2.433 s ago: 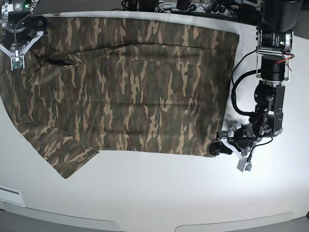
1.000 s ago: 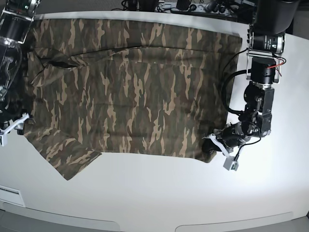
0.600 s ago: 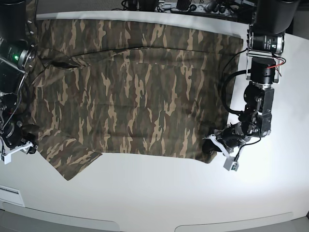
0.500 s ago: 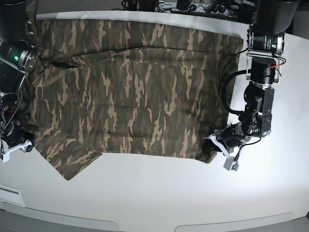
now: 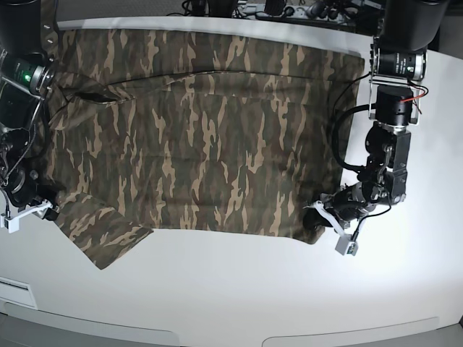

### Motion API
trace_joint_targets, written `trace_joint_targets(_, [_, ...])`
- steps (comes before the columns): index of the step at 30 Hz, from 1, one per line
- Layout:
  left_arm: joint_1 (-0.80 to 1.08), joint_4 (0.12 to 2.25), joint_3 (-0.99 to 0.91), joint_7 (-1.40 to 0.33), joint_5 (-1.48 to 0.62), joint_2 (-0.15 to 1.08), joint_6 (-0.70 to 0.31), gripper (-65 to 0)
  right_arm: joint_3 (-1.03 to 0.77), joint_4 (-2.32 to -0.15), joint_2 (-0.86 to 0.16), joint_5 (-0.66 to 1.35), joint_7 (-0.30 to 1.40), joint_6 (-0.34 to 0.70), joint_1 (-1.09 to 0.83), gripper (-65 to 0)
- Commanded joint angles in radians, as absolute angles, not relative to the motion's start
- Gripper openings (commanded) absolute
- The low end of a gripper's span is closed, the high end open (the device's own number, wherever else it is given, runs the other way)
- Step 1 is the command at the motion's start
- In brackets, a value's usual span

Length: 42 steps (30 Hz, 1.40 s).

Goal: Fold the T-shirt properly
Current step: 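Reach the right gripper to the other hem corner and grasp it, then lift the hem with both grippers and fold it onto the collar edge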

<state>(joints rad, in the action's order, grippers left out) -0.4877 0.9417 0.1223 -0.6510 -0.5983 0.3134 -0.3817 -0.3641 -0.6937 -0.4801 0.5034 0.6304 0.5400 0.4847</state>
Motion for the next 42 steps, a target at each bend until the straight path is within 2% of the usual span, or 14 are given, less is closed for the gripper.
trace_joint_targets(1, [-0.493, 0.939, 0.122, -0.708, -0.562, 0.321, -0.367, -65.0, -0.366, -0.705, -0.494, 0.522, 0.654, 0.567, 0.506, -33.3])
trace_joint_targets(6, [-0.493, 0.939, 0.122, -0.708, -0.561, 0.321, -0.367, -65.0, -0.366, -0.705, -0.495, 0.581, 0.666, 0.63, 0.499, -33.8])
trace_joint_targets(7, [-0.493, 0.939, 0.122, -0.708, -0.561, 0.321, -0.367, -65.0, -0.366, -0.705, -0.496, 0.58, 0.658, 0.63, 0.5, -36.1])
trace_joint_targets(8, [-0.494, 0.939, 0.122, -0.708, -0.561, 0.321, -0.367, -65.0, -0.366, -0.705, -0.496, 0.58, 0.64, 0.631, 0.502, -41.6])
trace_joint_targets(11, [-0.498, 0.939, 0.122, -0.696, -0.562, 0.321, -0.381, -65.0, -0.366, -0.705, -0.497, 0.575, 0.63, 0.629, 0.514, -64.7])
trace_joint_targets(19, [-0.57, 0.938, 0.122, -0.64, -0.514, 0.313, -0.4, -65.0, -0.366, -0.705, -0.502, 0.576, 0.633, 0.63, 0.602, -65.0])
trace_joint_targets(25, [-0.644, 0.938, 0.123, -0.63, -0.467, 0.313, -0.405, -65.0, -0.337, -0.707, -0.537, 0.653, 0.684, 0.698, 0.638, -65.0])
trace_joint_targets(30, [-0.654, 0.938, 0.122, -0.702, -0.51, 0.313, -0.478, -65.0, -0.28, -0.707, -0.576, 0.704, 0.739, 0.698, 0.63, -65.0])
trace_joint_targets(34, [-0.654, 0.939, 0.122, -0.794, -0.591, 0.322, -0.555, -65.0, -0.277, -0.758, -0.614, 0.709, 0.744, 0.698, 0.59, -65.0])
trace_joint_targets(42, [-0.654, 0.942, 0.122, -0.825, -0.675, 0.387, -0.59, -65.0, -0.277, -1.049, -0.706, 0.754, 0.788, 0.698, 0.367, -65.0])
